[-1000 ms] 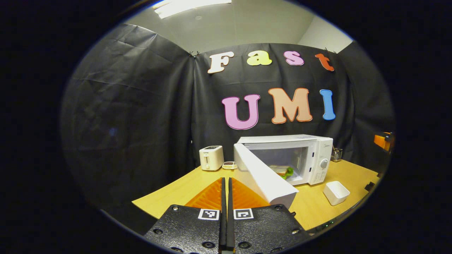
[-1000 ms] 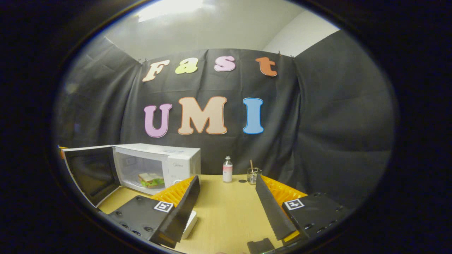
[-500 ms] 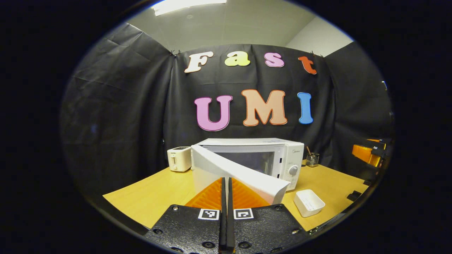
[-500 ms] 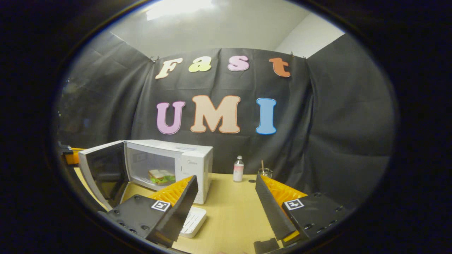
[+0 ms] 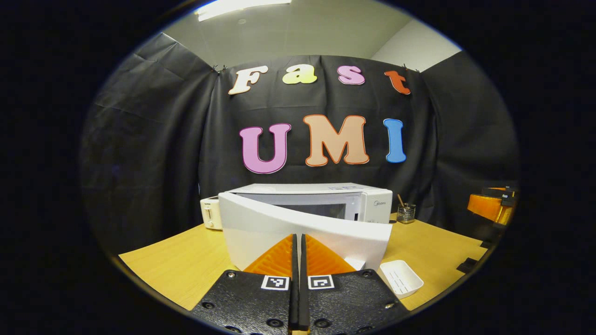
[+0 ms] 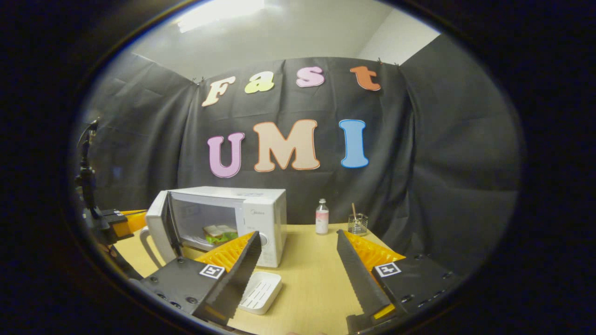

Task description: Open the microwave oven with the left hand, put the food in, and close the microwave oven.

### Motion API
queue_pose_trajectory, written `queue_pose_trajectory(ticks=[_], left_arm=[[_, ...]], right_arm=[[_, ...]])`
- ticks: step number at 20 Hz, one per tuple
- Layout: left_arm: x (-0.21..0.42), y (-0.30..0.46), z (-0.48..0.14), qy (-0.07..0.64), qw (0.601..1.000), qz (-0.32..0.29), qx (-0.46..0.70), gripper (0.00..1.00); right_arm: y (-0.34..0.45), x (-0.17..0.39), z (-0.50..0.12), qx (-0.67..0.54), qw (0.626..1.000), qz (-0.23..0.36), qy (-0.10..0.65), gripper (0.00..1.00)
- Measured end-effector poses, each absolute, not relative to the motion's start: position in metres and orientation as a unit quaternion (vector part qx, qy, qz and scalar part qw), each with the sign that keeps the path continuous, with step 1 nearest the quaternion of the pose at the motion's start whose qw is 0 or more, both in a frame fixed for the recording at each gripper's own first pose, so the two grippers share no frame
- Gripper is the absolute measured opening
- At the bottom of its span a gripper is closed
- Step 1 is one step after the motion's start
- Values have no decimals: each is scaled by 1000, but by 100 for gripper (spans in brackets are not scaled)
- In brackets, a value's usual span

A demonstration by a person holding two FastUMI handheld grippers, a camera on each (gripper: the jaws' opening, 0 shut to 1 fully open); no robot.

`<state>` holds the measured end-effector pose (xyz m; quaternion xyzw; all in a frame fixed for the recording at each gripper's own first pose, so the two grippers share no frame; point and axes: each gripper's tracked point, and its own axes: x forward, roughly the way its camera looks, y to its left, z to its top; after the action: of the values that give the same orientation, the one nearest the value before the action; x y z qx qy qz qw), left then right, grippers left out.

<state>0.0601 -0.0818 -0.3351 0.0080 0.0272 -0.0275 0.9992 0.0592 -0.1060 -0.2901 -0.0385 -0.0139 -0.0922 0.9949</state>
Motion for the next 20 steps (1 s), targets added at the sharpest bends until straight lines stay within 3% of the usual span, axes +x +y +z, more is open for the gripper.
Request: queue_pose_trajectory(ticks=[11,14,20], left_arm=[[131,-130,-338,31,997,-70,0,1],[148,-142,-346,37,996,-78,-11,1],[177,-144,-358,46,996,-73,-27,1]], right_arm=[[-146,64,-299,-17,991,-134,-4,100],[-157,66,-305,-21,988,-151,2,96],[-167,69,-308,-12,986,-164,7,100]])
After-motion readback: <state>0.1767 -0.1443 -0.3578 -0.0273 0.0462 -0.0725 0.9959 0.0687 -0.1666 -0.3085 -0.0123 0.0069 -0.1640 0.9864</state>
